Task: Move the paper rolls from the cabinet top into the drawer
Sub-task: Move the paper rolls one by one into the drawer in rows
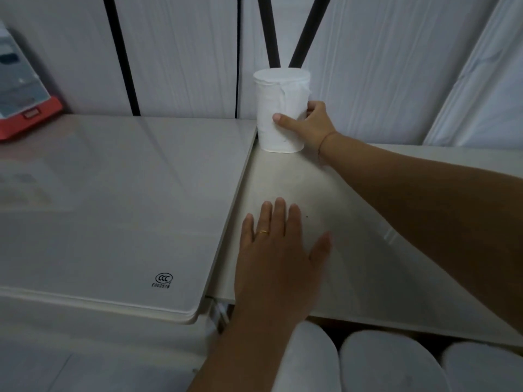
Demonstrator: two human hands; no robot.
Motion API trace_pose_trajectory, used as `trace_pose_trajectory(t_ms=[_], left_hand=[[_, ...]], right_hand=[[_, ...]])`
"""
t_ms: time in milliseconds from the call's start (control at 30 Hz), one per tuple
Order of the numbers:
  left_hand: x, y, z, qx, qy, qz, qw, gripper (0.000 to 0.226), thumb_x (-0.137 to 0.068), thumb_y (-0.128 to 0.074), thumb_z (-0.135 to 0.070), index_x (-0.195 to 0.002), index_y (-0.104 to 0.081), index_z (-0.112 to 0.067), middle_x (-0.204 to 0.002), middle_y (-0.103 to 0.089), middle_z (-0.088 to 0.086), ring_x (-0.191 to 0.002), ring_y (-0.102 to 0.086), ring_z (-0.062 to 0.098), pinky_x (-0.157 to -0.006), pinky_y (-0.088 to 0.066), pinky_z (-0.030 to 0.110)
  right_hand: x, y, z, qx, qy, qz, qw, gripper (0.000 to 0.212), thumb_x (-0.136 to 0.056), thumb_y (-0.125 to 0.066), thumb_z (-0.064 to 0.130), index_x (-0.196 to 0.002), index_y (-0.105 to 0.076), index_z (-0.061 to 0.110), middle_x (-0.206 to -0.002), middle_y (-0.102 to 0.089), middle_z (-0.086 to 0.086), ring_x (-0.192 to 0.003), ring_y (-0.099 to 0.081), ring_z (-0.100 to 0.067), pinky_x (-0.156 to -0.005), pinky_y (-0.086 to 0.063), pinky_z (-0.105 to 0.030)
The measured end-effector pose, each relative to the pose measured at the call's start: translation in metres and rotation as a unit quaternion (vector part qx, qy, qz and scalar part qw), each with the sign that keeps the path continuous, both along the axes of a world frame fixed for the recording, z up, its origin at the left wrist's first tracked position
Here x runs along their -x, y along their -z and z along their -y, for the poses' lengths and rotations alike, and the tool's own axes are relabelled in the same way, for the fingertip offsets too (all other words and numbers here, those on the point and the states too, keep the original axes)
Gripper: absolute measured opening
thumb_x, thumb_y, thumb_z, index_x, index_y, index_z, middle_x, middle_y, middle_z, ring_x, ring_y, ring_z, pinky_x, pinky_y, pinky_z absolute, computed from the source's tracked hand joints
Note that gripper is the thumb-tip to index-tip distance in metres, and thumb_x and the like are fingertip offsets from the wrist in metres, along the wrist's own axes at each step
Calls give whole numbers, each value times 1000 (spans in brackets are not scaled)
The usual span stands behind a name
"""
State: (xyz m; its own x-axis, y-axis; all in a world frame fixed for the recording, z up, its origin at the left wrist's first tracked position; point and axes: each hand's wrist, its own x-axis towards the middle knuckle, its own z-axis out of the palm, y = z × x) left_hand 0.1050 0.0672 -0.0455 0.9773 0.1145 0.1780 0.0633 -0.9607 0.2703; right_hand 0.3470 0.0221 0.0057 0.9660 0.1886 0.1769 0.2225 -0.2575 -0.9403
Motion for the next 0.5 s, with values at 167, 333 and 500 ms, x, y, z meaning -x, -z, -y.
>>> trace_pose_trajectory(t_ms=[167,333,500], left_hand=[[0,2,0,-6,-3,4,1000,81,-82,5,-67,-150,-3,-24,-160,1,-1,-145,8,15,-117,8,39],[-1,2,-1,-5,-3,-2,1000,79,-84,0,-67,-150,-8,-23,-160,-2,0,-145,4,16,-116,8,38],[-4,1,0,-5,-7,-11,1000,72,-91,-12,-62,-149,-14,-21,-159,-10,2,-145,-1,17,-115,4,39]], right_hand=[[0,-2,1,8,-31,-21,999,90,-68,-82,41,-139,-35,11,-138,-50,-6,-121,-51,-23,-103,-45,-40],[19,-5,5,25,-19,2,1000,85,-66,-84,38,-133,-37,12,-131,-52,-4,-112,-52,-18,-94,-46,-32],[65,-11,39,18,-62,3,998,82,-65,-84,38,-132,-40,19,-122,-55,4,-108,-55,-13,-89,-49,-29]])
